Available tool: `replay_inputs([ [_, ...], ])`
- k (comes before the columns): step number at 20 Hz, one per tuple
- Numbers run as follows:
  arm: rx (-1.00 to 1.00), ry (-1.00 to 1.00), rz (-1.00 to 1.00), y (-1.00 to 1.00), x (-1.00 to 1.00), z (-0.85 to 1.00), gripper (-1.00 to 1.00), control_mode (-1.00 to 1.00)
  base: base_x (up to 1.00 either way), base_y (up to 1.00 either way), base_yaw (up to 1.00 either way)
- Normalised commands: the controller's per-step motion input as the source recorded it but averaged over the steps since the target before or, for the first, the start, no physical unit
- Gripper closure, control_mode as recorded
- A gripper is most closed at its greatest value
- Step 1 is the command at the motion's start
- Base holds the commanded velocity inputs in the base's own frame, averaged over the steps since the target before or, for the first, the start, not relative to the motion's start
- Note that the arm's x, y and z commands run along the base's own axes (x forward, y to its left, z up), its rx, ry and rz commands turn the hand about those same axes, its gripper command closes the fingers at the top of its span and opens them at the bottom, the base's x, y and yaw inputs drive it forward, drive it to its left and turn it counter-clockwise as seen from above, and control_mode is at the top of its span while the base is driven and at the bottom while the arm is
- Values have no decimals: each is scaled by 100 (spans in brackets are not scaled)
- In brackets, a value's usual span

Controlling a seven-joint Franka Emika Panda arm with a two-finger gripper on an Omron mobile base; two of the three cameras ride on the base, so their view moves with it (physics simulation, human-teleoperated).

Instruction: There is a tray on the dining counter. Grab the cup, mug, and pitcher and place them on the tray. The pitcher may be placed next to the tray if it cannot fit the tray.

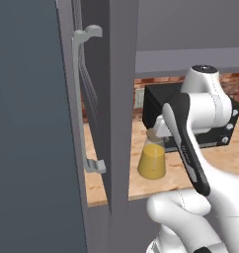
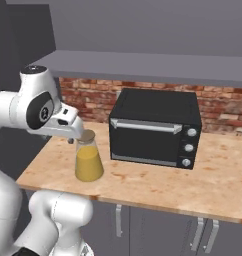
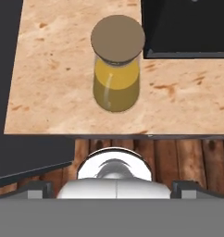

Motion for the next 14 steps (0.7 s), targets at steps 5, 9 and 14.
replay_inputs([
  [5, 8, 0, 0, 3, 25, -28, -100, -100, 0, 0, 0],
  [9, 0, -7, 0, 12, 4, -39, -100, -100, 0, 0, 0],
  [14, 0, -12, 0, 9, 1, -31, -100, -100, 0, 0, 0],
])
